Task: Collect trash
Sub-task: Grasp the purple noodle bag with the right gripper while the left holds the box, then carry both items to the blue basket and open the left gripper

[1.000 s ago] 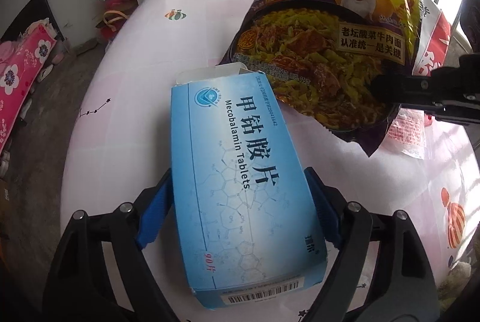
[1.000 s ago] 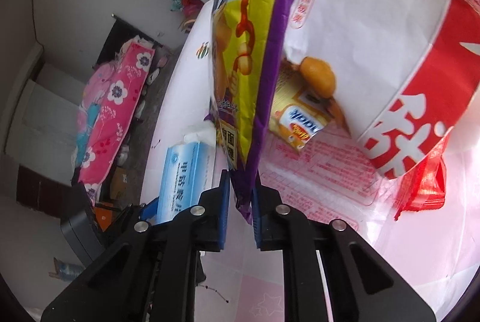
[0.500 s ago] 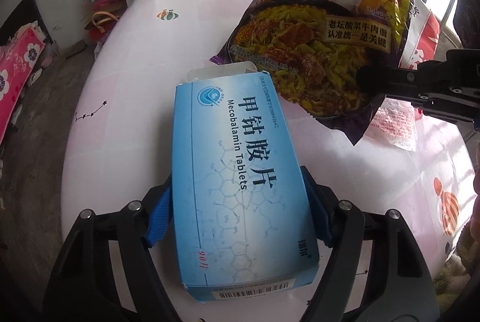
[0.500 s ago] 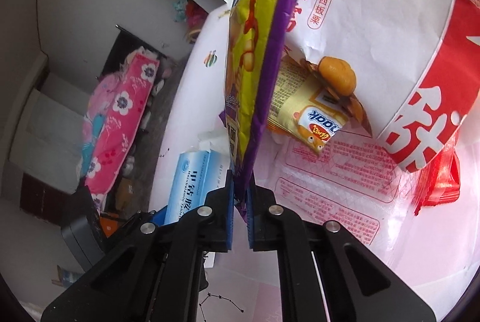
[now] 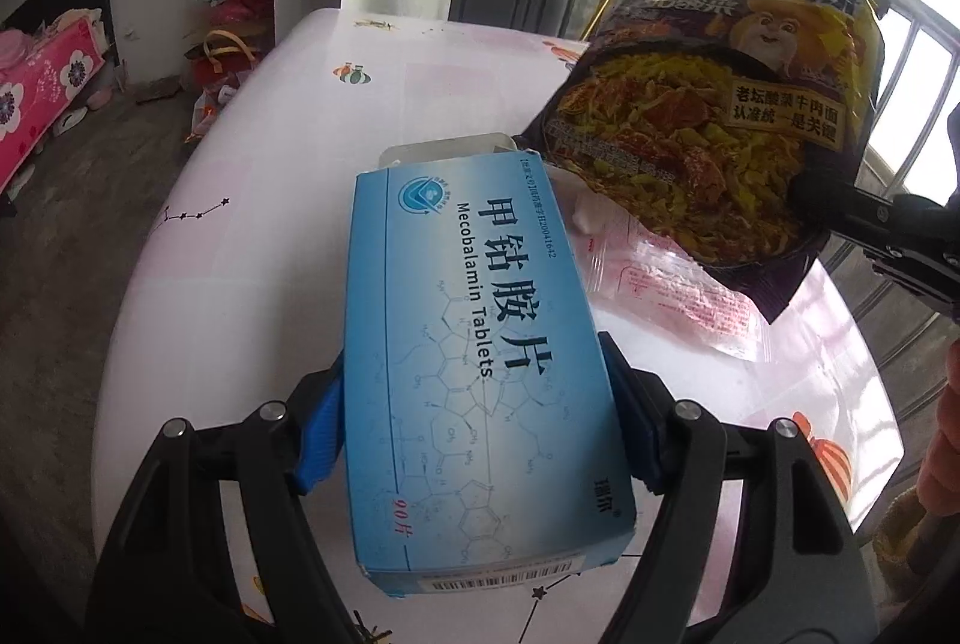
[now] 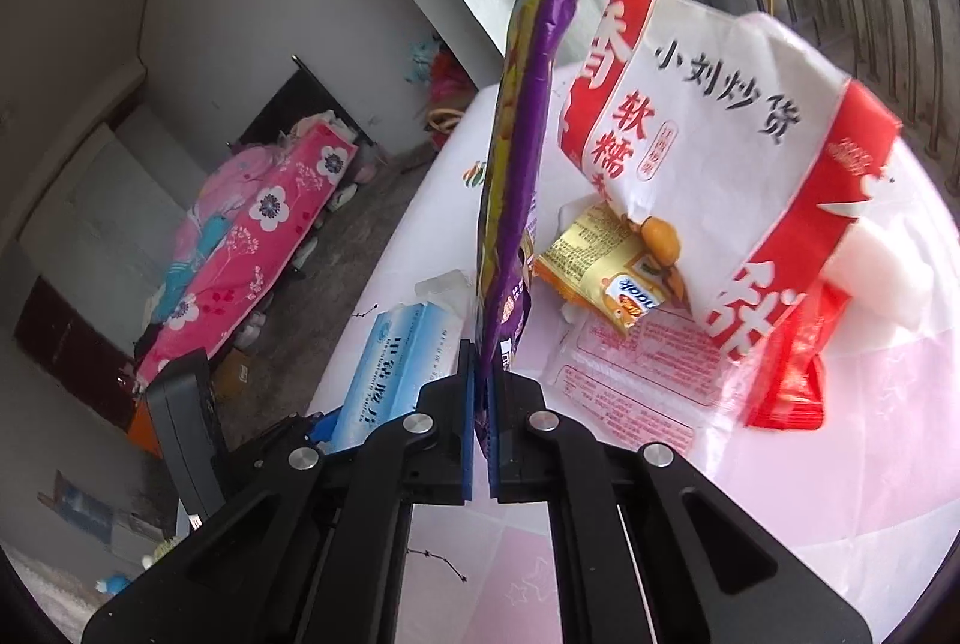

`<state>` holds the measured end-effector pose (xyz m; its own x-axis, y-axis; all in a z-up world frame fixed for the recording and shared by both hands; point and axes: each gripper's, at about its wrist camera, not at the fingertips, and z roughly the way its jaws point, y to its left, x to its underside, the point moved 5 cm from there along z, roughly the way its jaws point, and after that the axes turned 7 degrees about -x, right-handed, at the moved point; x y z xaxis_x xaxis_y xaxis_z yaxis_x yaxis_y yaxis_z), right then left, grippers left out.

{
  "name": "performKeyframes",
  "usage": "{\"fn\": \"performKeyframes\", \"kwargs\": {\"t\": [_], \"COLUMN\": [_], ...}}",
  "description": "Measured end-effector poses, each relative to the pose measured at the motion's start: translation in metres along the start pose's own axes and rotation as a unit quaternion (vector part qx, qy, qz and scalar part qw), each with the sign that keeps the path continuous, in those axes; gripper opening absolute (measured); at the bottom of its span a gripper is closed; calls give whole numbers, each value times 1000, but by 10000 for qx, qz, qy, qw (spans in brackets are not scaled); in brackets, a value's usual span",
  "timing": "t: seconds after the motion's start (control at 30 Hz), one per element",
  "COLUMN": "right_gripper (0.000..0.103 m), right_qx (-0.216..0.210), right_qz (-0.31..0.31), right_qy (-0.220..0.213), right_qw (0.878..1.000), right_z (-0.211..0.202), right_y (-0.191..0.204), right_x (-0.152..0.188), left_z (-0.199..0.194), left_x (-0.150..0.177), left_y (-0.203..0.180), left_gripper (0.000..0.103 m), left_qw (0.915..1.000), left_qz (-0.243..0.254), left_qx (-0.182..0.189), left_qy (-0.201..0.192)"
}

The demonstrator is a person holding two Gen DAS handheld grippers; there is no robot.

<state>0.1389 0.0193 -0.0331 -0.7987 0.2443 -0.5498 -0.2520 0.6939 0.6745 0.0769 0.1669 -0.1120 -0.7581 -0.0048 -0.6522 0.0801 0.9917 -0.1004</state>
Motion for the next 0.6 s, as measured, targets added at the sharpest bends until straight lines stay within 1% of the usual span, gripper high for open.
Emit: {"fn": "performKeyframes", "kwargs": {"t": [0.07,0.1,0.27,0.4,0.43,0.47,0.6], "right_gripper": [3,3,3,3,3,3,3], "right_qx": [-31,-92,-342,-408,-404,-393,-145], "right_qz": [69,128,175,113,67,47,138], "right_qy": [-77,-149,-590,-875,-1005,-1117,-1719], "right_qw": [9999,9998,9975,9953,9941,9930,9849], "right_z": [-14,-23,-62,-92,-105,-110,-165], "right_y": [-5,-8,-11,-12,-13,-9,-23], "right_x": [2,2,-3,-4,-4,-7,-5], "left_z": [-7,-14,-46,-69,-75,-80,-89], "left_x": [-5,-9,-38,-60,-66,-70,-88], "left_y": [-1,-2,-13,-31,-39,-47,-95], "left_gripper": [70,70,70,70,70,70,70], "left_qw": [10000,9999,9977,9932,9913,9898,9815], "left_qz": [-61,-99,0,-65,-34,20,401], "left_qx": [17,87,345,816,961,1076,1604], "left_qy": [-38,-102,-587,-829,-894,-934,-968]}}
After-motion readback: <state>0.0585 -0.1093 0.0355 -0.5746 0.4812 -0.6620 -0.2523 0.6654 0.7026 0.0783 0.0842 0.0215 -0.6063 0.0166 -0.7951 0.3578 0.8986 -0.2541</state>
